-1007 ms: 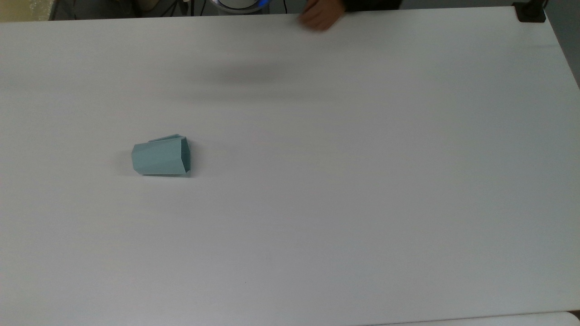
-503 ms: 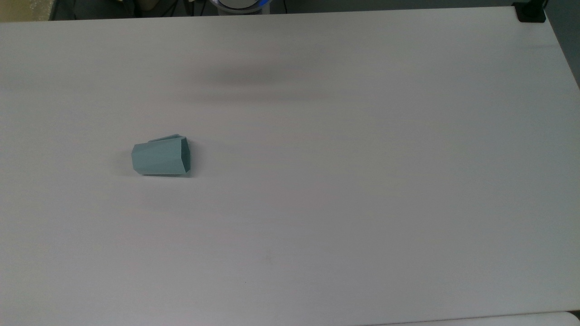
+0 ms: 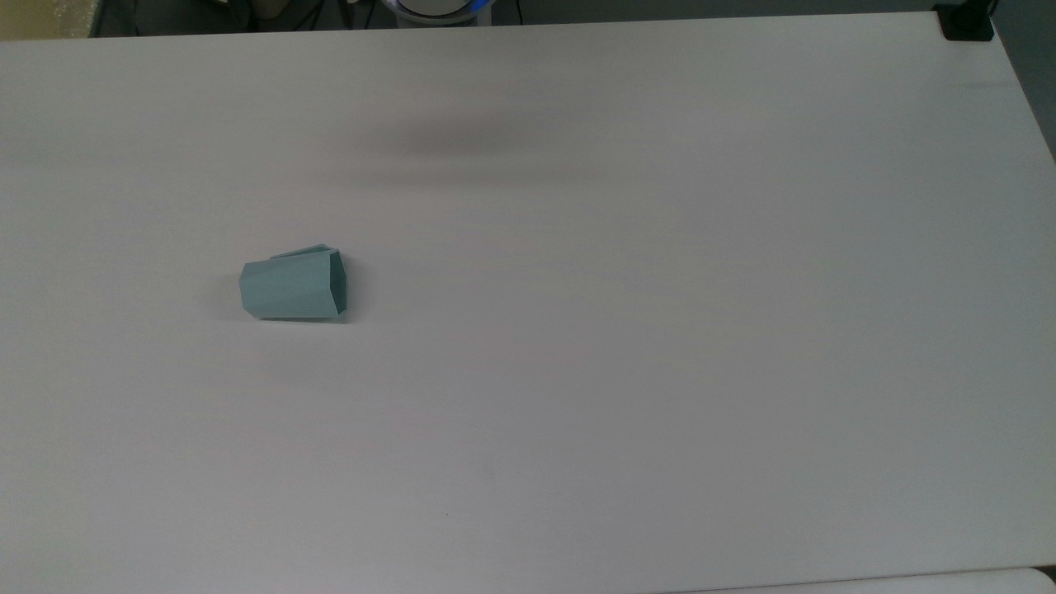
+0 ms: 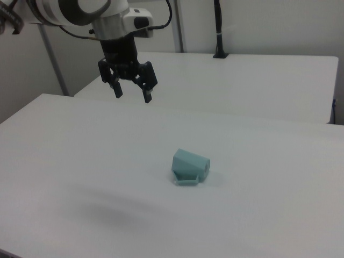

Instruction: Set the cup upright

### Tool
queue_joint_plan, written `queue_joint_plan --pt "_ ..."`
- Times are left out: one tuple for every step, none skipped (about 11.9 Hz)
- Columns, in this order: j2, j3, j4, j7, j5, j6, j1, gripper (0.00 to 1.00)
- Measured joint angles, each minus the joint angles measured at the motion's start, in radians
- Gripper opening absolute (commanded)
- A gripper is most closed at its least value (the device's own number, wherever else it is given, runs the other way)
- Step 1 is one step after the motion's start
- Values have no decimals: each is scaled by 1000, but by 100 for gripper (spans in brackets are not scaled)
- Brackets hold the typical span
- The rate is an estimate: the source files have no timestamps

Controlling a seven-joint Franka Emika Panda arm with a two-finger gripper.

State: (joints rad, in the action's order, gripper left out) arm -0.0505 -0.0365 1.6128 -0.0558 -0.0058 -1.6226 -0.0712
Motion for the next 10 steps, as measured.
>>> queue_joint_plan --pt "1 5 0 42 -7 -3 -6 100" --pt "3 10 0 91 -39 -10 -25 100" --pt "7 14 0 148 -89 -15 -55 100" --pt "15 17 1 205 -138 -17 -88 100" --pt "32 20 3 276 -200 -17 -135 100" --pt "51 22 7 316 -277 -17 -173 100" --pt "65 23 14 339 -336 -18 -197 100" --pt "89 24 27 377 -418 -19 -229 100" --pt "118 24 37 418 -481 -33 -255 100" --pt "155 24 49 463 -537 -69 -276 100"
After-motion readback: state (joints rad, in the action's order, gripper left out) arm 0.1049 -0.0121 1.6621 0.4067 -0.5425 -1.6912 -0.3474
